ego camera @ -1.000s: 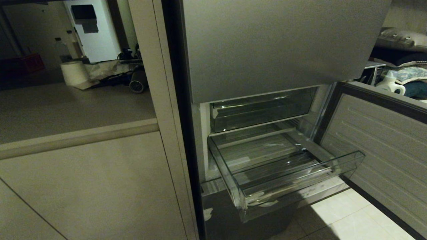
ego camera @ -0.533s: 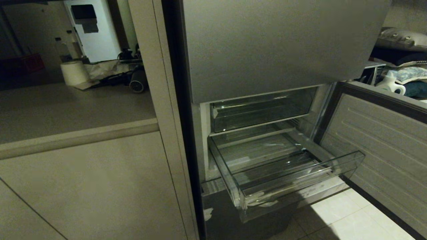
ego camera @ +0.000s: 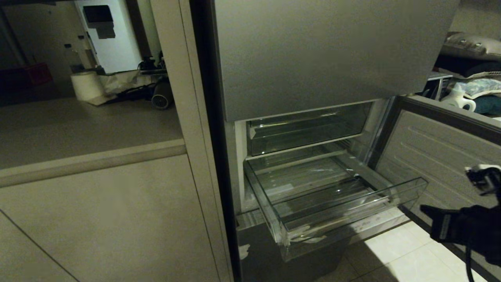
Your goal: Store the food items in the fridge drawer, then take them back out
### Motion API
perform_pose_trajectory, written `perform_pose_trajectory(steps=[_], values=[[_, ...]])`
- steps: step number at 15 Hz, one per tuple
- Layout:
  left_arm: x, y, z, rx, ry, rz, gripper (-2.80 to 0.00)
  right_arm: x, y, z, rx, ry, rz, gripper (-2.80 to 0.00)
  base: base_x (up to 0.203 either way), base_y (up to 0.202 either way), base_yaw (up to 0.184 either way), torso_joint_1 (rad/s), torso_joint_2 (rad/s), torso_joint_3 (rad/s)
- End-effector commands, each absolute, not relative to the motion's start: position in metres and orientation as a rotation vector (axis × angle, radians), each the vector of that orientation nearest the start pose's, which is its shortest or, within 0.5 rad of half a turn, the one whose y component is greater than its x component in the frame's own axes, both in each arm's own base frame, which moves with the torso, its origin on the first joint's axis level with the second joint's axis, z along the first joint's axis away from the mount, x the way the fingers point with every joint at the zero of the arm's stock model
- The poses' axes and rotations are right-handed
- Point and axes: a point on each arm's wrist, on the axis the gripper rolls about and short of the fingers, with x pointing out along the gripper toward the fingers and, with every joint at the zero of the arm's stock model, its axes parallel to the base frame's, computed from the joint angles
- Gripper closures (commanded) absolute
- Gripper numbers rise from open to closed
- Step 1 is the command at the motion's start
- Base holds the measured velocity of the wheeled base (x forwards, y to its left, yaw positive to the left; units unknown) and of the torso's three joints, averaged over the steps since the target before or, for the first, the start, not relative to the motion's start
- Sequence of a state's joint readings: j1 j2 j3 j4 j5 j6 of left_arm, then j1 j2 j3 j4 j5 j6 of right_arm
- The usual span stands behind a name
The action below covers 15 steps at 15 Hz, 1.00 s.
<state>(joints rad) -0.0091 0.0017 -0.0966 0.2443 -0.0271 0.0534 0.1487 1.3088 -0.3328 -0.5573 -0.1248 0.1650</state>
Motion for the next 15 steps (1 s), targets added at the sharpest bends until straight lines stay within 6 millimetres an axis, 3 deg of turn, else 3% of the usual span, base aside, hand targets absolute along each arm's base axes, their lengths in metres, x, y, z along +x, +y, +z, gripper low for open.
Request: perform_pose_trajectory(steps=[1, 5, 9, 15], values=[[-0.032, 0.000, 0.077, 0.052, 0.151, -0.041, 0.00, 0.202, 0.030, 0.113, 0.092, 0.578, 0.008, 0.00, 0.000, 0.000, 0.000, 0.000, 0.00, 0.000], [-0.032, 0.000, 0.077, 0.052, 0.151, -0.039, 0.00, 0.226, 0.036, 0.086, 0.084, 0.696, 0.012, 0.00, 0.000, 0.000, 0.000, 0.000, 0.00, 0.000], [-0.032, 0.000, 0.077, 0.052, 0.151, -0.040, 0.00, 0.241, 0.040, 0.087, 0.096, 0.687, 0.053, 0.00, 0.000, 0.000, 0.000, 0.000, 0.00, 0.000], [-0.032, 0.000, 0.077, 0.052, 0.151, -0.041, 0.00, 0.308, 0.055, 0.079, 0.144, 0.616, 0.075, 0.00, 0.000, 0.000, 0.000, 0.000, 0.00, 0.000]])
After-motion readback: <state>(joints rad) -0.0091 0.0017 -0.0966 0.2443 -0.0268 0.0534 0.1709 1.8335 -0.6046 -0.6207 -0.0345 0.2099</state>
